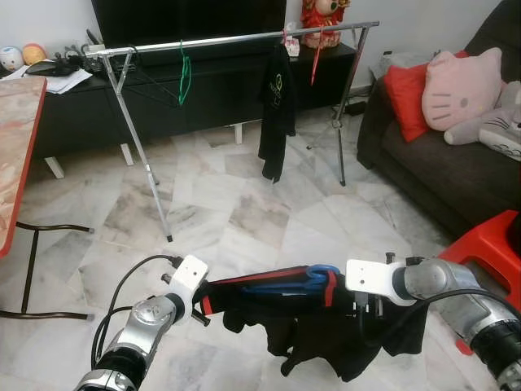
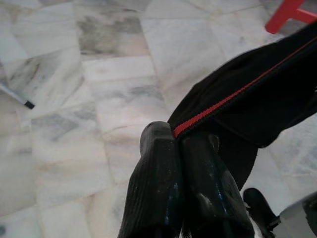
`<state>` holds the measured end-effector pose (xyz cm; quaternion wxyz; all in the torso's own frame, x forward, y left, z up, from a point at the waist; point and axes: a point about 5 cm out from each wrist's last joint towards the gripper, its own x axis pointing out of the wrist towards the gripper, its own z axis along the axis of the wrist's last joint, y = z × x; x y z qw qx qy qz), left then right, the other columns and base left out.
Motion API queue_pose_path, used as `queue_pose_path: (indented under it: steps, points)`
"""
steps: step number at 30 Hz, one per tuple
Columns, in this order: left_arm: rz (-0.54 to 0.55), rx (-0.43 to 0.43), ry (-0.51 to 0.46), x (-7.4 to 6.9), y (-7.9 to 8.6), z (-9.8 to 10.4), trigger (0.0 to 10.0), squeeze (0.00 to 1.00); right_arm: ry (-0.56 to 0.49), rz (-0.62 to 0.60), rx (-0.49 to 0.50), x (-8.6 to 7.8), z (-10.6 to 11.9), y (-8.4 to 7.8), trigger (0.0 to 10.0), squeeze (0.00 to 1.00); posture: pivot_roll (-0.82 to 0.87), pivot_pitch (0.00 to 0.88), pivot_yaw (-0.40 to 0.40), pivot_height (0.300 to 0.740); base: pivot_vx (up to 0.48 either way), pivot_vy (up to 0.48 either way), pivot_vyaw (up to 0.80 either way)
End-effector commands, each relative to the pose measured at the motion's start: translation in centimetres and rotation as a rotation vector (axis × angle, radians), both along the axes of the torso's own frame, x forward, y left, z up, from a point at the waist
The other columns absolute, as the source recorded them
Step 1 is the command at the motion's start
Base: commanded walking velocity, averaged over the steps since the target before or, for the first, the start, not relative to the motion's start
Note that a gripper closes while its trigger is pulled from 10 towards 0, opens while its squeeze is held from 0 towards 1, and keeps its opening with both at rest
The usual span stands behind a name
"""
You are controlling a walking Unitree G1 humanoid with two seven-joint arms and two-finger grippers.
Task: Hang hanger
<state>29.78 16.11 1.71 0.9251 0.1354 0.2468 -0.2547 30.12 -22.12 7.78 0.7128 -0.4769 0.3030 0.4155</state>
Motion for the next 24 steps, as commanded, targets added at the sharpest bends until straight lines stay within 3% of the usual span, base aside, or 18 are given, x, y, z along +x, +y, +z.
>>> queue_pose_path:
  steps: [1, 9, 15, 18, 20, 24]
  points:
    - [0.013, 0.022, 0.032, -0.3, 1.3, -0.1, 10.0, 0.0, -0.023, -0.082, -0.029, 0.2, 0.3, -1.5, 0.0, 0.0, -0.12, 0.0, -0.072, 0.74, 0.0, 0.0, 0.0]
    - [-0.061, -0.108, -0.006, 0.8, -0.3, 2.4, 10.0, 0.0, -0.016, -0.069, -0.049, -0.3, -1.6, 0.4, 0.0, 0.0, -0.11, 0.0, -0.07, 0.74, 0.0, 0.0, 0.0]
    - [-0.101, -0.206, -0.023, 0.9, -1.2, 3.9, 10.0, 0.0, -0.005, -0.108, 0.019, -0.5, -2.8, 2.0, 0.0, 0.0, -0.11, 0.0, -0.07, 0.74, 0.0, 0.0, 0.0]
    - [-0.152, -0.281, -0.035, 0.7, -2.1, 5.1, 10.0, 0.0, -0.054, -0.184, 0.047, 0.0, -3.2, 2.4, 0.0, 0.0, -0.11, 0.0, -0.071, 0.74, 0.0, 0.0, 0.0]
    - [-0.207, -0.343, -0.043, 0.4, -2.9, 6.2, 10.0, 0.0, -0.134, -0.324, 0.128, 1.1, -3.3, 2.7, 0.0, 0.0, -0.1, 0.0, -0.071, 0.74, 0.0, 0.0, 0.0]
    - [-0.238, -0.398, -0.05, 0.3, -3.5, 7.0, 10.0, 0.0, -0.158, -0.424, 0.171, 1.6, -3.7, 2.8, 0.0, 0.0, -0.09, 0.0, -0.07, 0.74, 0.0, 0.0, 0.0]
